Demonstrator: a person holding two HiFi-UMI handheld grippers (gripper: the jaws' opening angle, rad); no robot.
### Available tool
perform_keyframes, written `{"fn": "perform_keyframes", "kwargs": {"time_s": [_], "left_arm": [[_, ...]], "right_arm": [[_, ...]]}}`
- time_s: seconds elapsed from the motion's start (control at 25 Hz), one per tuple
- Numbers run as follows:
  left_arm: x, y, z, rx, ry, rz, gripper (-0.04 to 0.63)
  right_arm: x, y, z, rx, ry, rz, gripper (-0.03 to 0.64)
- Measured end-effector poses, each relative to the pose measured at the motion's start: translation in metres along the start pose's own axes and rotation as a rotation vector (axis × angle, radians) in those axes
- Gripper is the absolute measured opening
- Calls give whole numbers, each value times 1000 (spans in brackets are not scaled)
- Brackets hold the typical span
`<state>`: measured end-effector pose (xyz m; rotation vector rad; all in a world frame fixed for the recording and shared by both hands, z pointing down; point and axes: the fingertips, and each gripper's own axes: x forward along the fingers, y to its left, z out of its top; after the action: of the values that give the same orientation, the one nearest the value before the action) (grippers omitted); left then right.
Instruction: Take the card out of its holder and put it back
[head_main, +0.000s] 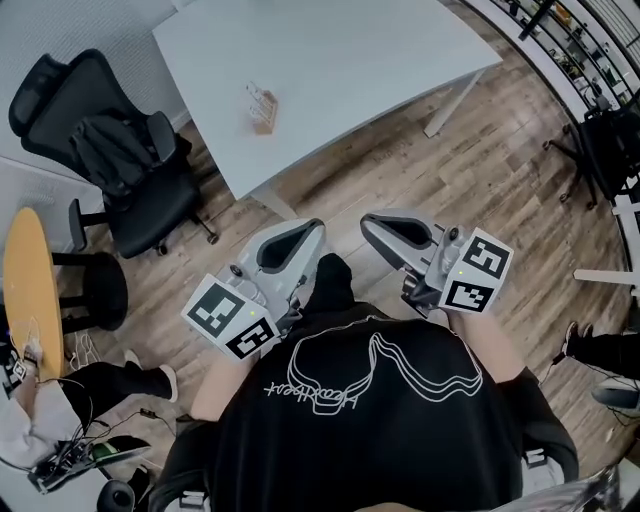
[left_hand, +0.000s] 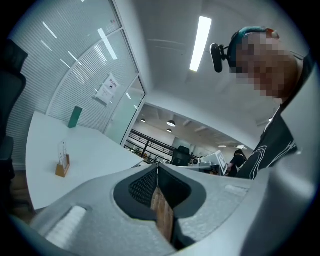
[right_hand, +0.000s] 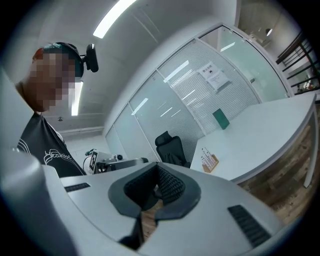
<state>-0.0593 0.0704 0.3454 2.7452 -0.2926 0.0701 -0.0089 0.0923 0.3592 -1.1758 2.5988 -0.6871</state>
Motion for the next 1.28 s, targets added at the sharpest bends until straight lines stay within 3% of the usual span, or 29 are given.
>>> {"fn": "perform_keyframes", "kwargs": {"time_s": [0.28,0.48,0.72,1.04,1.28], "left_arm": [[29,93,11,-52,-1,80,14],[34,175,11,-113,7,190,14],[46,256,4,-145,75,253,15],[43,316,-9,-175,103,378,15],[52,336,-19,-117,133,445,17]], "right_arm": [[58,-67,24,42,38,2,9],[108,-115,34,113,63,12,9],[155,-167,46,159,84,-3,9],[181,-200,55,189,82,7,9],[194,-215,50,237,109,77,9]]}}
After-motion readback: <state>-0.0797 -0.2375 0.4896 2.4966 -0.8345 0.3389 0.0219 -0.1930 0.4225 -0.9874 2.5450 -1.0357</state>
